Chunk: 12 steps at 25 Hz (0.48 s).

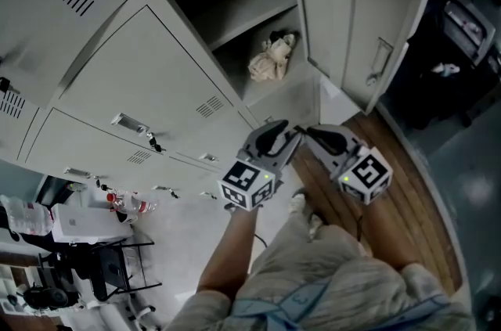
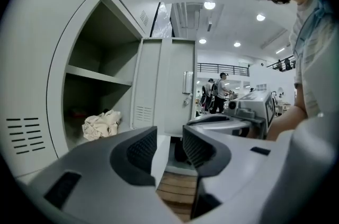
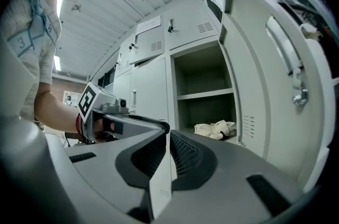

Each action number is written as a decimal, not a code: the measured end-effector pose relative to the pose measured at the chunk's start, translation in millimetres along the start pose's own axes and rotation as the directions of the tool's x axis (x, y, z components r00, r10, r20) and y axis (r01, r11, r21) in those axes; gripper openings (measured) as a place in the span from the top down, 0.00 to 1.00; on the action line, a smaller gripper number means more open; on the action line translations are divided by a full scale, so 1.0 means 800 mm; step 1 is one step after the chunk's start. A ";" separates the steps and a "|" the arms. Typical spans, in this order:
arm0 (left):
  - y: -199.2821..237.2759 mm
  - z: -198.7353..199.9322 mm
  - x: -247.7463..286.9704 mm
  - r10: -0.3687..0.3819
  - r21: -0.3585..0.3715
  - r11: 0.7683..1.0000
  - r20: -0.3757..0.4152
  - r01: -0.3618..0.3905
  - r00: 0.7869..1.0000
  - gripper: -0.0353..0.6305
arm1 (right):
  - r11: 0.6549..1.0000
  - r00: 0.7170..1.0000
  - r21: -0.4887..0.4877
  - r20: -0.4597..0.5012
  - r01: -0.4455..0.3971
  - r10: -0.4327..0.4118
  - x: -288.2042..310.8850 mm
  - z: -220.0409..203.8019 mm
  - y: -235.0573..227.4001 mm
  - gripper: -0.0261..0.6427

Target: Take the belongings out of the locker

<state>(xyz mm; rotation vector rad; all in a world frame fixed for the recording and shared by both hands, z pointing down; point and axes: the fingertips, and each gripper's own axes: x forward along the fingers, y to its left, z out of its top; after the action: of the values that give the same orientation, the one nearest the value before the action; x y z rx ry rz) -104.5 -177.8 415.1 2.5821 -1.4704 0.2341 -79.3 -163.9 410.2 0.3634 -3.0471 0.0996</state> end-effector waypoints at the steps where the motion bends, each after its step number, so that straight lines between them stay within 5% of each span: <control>1: 0.005 0.001 0.007 0.001 0.006 1.000 -0.014 -0.001 1.000 0.73 | 1.000 1.000 0.000 -0.001 0.010 -0.010 0.000 -0.001 -0.008 0.95; 12: 0.069 0.000 0.071 0.079 0.113 0.992 -0.181 -0.060 0.980 0.46 | 0.998 0.998 0.001 -0.022 0.064 -0.064 0.009 -0.012 -0.062 0.95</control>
<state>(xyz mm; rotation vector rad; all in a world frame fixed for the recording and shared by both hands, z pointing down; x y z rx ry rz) -123.5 -253.4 430.6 2.5112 -1.5200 0.5614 -74.1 -213.2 422.7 0.4567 -3.0106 0.1021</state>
